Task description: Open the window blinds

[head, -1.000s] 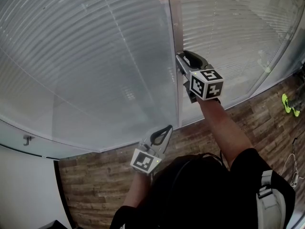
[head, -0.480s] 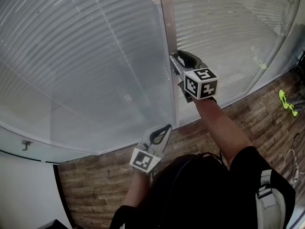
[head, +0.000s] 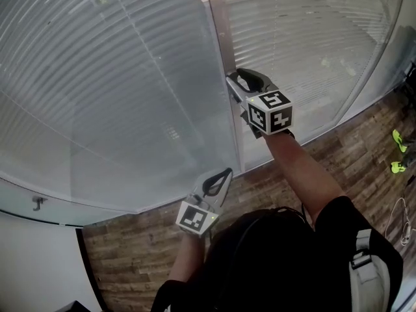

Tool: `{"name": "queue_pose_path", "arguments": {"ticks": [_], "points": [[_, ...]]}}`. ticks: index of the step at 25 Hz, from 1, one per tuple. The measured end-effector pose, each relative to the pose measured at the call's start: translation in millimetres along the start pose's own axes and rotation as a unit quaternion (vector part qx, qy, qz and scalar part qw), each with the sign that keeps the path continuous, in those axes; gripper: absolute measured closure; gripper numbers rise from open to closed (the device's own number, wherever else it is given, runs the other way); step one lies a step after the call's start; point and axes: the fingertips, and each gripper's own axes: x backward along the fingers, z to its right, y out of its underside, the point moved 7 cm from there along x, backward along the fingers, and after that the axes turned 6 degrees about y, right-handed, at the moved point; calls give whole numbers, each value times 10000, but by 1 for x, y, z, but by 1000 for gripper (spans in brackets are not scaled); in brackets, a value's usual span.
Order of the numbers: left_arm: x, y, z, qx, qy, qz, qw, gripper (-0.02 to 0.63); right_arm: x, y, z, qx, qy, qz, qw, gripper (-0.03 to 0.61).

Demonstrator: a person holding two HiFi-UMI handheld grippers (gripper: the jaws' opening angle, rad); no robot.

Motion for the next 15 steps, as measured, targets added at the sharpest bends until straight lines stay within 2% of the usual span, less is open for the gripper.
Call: {"name": "queue_pose_path", "arguments": {"ticks": [2,6,10,12,13,15], "points": [[1,0,1,24,-15,0,10000,609,3,1,0,312,-9,-45,9995,391],[1,3,1,23,-38,2,10000,610,9,3,0,1080,10,-94,9941,368],[0,3,6,53,-10,2,10000,609,11,-3,-7,2011,-76,-168,9794,350],[0,4,7,64,-14,14,10000,609,13,-11,-11,2658,-47,-232,9638,339],[0,4,7,67,-20,24,10000,609,14,-16,-14,3056,-9,-273,9518,337],[0,5,7,88,-45,37,9999,609,14,-19,-20,3940,3,-318,9186,337]]}}
